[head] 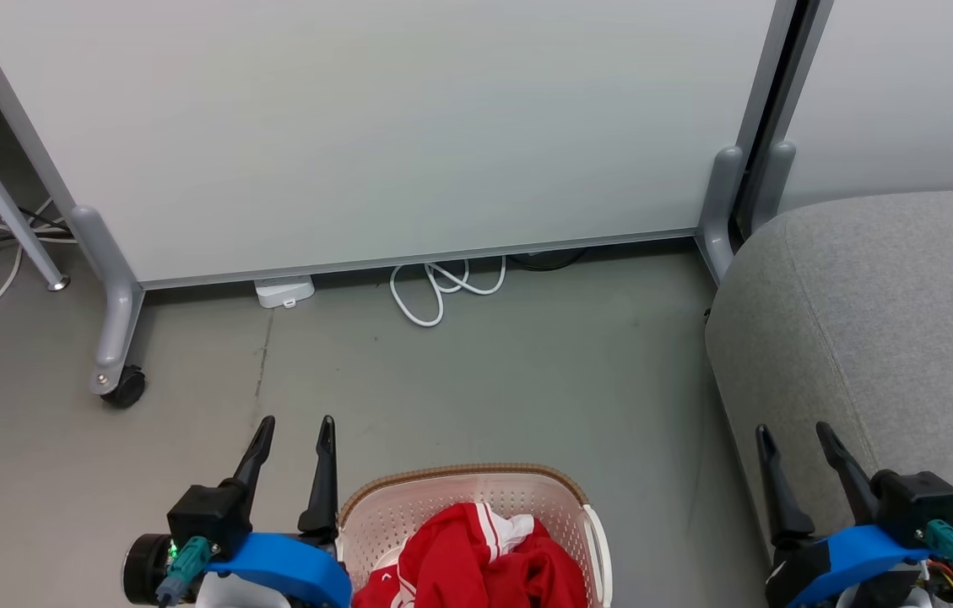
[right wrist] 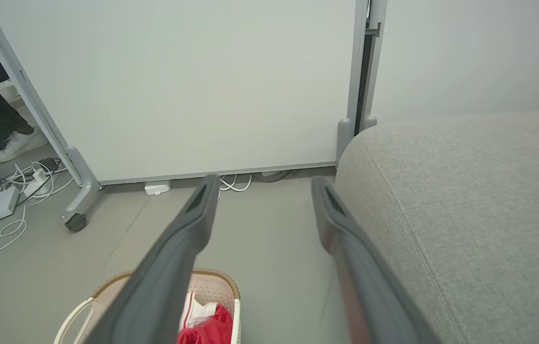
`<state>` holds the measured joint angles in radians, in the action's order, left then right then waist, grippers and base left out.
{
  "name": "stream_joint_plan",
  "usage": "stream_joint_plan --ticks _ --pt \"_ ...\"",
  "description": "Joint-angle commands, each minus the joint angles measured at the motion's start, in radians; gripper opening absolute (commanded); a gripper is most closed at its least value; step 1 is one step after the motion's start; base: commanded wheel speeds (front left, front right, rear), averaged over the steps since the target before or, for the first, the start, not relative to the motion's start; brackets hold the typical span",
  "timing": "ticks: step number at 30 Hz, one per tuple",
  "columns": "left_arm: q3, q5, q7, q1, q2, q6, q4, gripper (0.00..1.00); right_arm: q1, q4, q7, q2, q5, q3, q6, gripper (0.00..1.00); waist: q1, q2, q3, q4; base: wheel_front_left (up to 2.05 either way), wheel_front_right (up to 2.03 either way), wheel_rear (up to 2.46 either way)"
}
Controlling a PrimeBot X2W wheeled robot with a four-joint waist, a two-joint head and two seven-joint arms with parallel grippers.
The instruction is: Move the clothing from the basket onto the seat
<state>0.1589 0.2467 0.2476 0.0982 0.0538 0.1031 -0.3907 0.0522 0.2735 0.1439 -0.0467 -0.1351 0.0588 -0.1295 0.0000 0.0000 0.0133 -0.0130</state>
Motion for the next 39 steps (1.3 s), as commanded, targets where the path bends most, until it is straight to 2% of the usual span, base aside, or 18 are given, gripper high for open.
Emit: stream_joint_plan --ticks 1,8,21,29,39 --pt "0.004 -0.019 0.007 -0.004 -0.001 -0.005 -0.002 1.00 -0.011 0.000 0.009 -0.006 0.022 -0.002 -0.002 1.00 0.0000 0.0000 0.000 0.000 0.00 0.00 0.00" --pt "0.014 -0.059 0.020 -0.006 -0.002 -0.012 -0.002 1.00 -0.012 0.003 0.019 -0.006 0.068 -0.006 -0.001 1.00 0.0000 0.0000 0.002 0.002 0.00 0.00 0.00" --pt "0.016 -0.047 0.019 -0.007 -0.003 -0.015 -0.004 1.00 -0.008 0.007 0.020 -0.006 0.052 -0.003 -0.001 1.00 0.0000 0.0000 0.001 0.009 0.00 0.00 0.00" --pt "0.013 -0.046 0.019 0.000 -0.001 -0.009 -0.036 1.00 0.005 0.004 0.021 -0.006 0.048 -0.017 -0.001 1.00 0.0000 0.0000 -0.016 0.039 0.00 0.00 0.00" --pt "0.026 -0.030 0.009 0.127 0.028 0.008 -0.201 1.00 0.071 -0.053 0.014 -0.005 0.049 -0.044 -0.001 1.00 0.0000 0.0000 -0.179 0.120 0.00 0.00 0.00"
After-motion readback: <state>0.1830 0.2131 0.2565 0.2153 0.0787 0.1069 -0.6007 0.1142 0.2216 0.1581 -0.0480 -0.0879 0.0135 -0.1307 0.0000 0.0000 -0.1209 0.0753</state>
